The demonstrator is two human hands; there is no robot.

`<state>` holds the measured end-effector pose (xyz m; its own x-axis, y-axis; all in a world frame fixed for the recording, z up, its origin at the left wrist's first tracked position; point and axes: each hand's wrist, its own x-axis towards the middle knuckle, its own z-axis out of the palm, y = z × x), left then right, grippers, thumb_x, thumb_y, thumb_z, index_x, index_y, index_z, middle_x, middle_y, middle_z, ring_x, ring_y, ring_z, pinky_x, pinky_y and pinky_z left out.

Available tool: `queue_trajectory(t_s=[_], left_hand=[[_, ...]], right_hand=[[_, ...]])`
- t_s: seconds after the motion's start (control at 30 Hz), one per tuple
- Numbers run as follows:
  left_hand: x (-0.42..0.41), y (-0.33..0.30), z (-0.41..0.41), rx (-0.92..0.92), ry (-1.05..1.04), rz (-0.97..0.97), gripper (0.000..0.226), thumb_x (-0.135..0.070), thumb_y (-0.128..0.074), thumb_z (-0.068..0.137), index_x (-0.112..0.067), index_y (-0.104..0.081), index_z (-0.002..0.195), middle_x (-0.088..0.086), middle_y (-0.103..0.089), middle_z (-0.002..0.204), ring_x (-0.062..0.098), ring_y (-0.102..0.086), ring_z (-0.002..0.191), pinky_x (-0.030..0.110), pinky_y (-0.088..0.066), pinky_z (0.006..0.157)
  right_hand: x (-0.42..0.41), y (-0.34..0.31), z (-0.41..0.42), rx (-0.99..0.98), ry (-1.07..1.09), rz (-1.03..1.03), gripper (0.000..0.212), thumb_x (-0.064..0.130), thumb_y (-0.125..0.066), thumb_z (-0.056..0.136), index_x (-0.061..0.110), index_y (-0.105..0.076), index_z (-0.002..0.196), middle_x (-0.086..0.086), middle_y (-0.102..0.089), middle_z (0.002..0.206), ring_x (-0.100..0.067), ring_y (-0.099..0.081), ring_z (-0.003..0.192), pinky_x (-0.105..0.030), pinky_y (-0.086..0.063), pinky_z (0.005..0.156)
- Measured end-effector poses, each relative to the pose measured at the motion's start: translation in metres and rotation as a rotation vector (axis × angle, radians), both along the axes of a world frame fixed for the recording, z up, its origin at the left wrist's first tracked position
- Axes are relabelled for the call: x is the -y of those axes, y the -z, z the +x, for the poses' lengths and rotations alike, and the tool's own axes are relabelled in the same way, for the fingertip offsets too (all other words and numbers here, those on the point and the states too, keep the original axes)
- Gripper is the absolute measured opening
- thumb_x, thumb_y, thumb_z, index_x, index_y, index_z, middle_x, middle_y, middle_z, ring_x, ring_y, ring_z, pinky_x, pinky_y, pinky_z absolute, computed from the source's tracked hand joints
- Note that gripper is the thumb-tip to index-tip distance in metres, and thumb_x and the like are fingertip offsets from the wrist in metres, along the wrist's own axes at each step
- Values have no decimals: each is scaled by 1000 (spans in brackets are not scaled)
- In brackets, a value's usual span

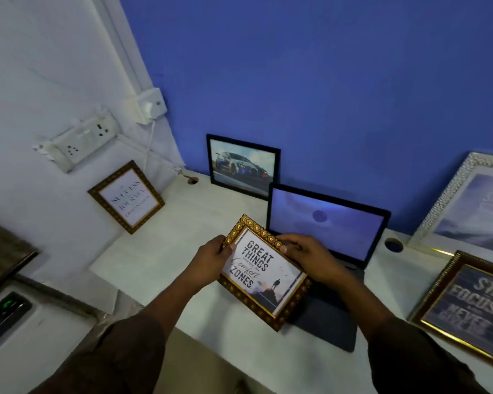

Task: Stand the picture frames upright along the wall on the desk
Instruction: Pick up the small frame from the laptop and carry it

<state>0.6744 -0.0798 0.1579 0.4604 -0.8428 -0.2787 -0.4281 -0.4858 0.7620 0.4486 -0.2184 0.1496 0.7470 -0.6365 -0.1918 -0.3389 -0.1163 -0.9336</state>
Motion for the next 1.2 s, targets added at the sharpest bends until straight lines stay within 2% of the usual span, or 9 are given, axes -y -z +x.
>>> queue_trajectory(t_s=[0.17, 0.37, 0.5, 0.63, 0.8, 0.87, 0.97, 1.07, 1.2], left_hand=[[-23, -12, 4, -188, -256, -191, 28, -34, -45, 105, -18, -65, 118, -2, -76, 110, 19, -72, 103, 27, -57, 78], [-42, -23, 8, -452, -438, -329, 32, -36, -41, 107, -24, -66, 125, 4, -77, 117, 26, -76, 102, 54, -58, 93], [-53, -17, 21, -913, -537, -292, 63, -62, -26, 101, -23, -66, 130, 13, -72, 127, 36, -69, 116, 59, -46, 107], [-63, 4, 44, -1211, -467, -221, 87, -81, -24, 89, -21, -61, 140, 17, -59, 143, 42, -55, 132, 63, -31, 117], [-54, 18, 78, -1318, -363, -180, 94, -87, -29, 84, -20, -57, 144, 17, -53, 150, 40, -49, 138, 62, -27, 119], [-44, 21, 98, -1318, -377, -175, 94, -87, -29, 83, -20, -59, 142, 17, -56, 146, 40, -52, 136, 63, -29, 118], [-29, 35, 137, -1199, -475, -149, 88, -84, -25, 88, -21, -65, 135, 14, -66, 136, 38, -62, 126, 61, -38, 113], [-18, 53, 181, -986, -554, -41, 82, -80, -21, 90, -27, -70, 129, 7, -75, 122, 31, -71, 113, 56, -49, 106], [-6, 68, 233, -888, -578, 54, 76, -78, -27, 91, -27, -77, 115, 3, -79, 110, 28, -71, 108, 42, -56, 88]], right_hand=[[27, -22, 19, 193, 184, 152, 13, 17, -66, 96, 18, -74, 106, -15, -78, 101, -31, -74, 90, -34, -58, 78], [14, -15, 56, 296, 235, 623, 39, 42, -45, 104, 17, -66, 127, -14, -76, 118, -35, -73, 109, -53, -55, 95], [-15, -13, 85, 200, 363, 545, 40, 41, -44, 105, 14, -73, 112, -9, -81, 96, -30, -79, 86, -49, -62, 83], [-27, -2, 111, 154, 367, 431, 43, 39, -44, 106, 6, -73, 108, -11, -81, 94, -31, -78, 86, -48, -62, 83], [-15, 10, 142, 111, 350, 339, 41, 39, -42, 107, 8, -70, 106, -10, -80, 93, -25, -79, 81, -32, -60, 64], [-10, 15, 161, 86, 353, 324, 40, 40, -42, 106, 10, -69, 105, -9, -80, 93, -24, -78, 82, -33, -61, 67], [-3, 23, 197, 67, 356, 271, 40, 44, -40, 106, 20, -72, 103, -3, -80, 96, -20, -77, 88, -39, -60, 83], [6, 34, 233, 8, 348, 237, 41, 44, -40, 106, 17, -71, 104, -2, -79, 95, -15, -76, 84, -34, -60, 79], [18, 49, 273, -99, 313, 266, 51, 65, -40, 97, 26, -72, 107, 0, -79, 102, -16, -76, 91, -36, -61, 81]])
